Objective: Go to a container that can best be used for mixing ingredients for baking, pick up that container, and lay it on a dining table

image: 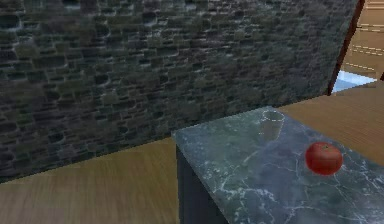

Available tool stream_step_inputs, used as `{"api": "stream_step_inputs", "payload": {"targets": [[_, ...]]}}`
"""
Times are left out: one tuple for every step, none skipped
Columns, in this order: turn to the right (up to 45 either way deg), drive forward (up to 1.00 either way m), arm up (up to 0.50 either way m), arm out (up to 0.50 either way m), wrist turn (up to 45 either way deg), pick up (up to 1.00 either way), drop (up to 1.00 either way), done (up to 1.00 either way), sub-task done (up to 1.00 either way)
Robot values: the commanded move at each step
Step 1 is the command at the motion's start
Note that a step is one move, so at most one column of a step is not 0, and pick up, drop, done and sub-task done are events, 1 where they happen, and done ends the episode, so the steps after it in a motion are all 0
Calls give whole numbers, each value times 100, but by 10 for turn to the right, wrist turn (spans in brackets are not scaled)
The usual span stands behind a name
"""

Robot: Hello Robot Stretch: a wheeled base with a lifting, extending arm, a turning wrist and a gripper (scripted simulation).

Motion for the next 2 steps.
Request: {"api": "stream_step_inputs", "payload": {"targets": [[0,0,50,0,0,0,0,0,0],[0,0,38,0,0,0,0,0,0]]}}
